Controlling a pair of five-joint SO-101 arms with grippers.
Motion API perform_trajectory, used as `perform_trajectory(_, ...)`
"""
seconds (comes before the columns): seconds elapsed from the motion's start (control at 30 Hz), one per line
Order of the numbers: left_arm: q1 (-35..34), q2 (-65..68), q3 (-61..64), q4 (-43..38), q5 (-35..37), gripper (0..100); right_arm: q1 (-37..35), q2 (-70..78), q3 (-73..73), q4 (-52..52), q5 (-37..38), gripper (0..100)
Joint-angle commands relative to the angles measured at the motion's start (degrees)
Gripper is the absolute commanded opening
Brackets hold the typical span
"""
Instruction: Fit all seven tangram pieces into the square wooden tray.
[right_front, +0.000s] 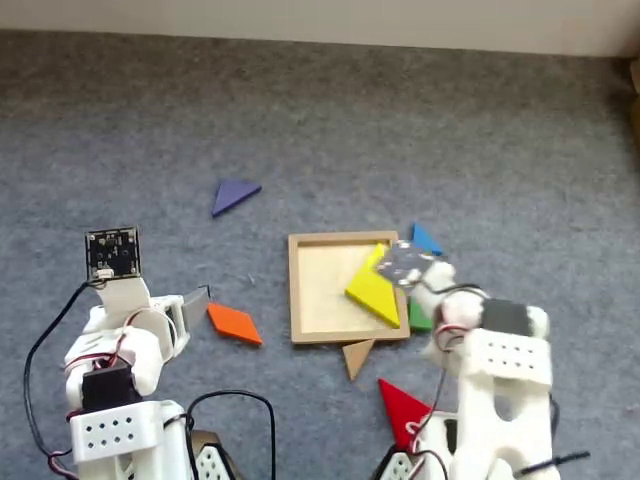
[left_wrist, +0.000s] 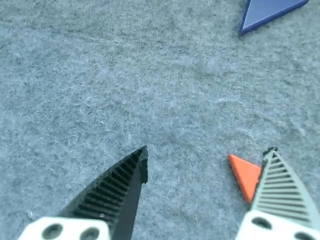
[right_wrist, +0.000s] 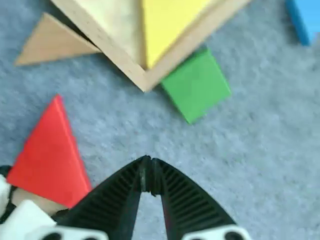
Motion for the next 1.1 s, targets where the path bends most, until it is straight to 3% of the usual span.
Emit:
perform_trajectory(0.0,-0.7,-0.5,-0.2,-0.8,-0.4,35,7.0,-3.6,-0.6,0.7,2.5,0.9)
perform_trajectory(0.07,-0.7,-0.5,-0.2,-0.8,-0.4,35,5.9,-4.2,-0.2,0.7,-1.5,1.3)
perform_trajectory(0.2,-0.7,-0.5,-0.2,-0.8,-0.4,35,-2.2,-4.1,-0.1,0.7,-17.1,1.3)
perform_trajectory(0.57,-0.7,-0.5,-0.2,-0.7,-0.4,35,-36.4,-4.0,0.8,6.9,-50.5,5.5)
perform_trajectory(0.7,-0.7,-0.5,-0.2,-0.7,-0.4,35,-39.5,-4.0,4.4,3.6,-53.7,11.3)
perform_trajectory(1.07,-0.7,-0.5,-0.2,-0.7,-0.4,35,-49.2,-1.5,5.9,3.0,-51.4,6.2)
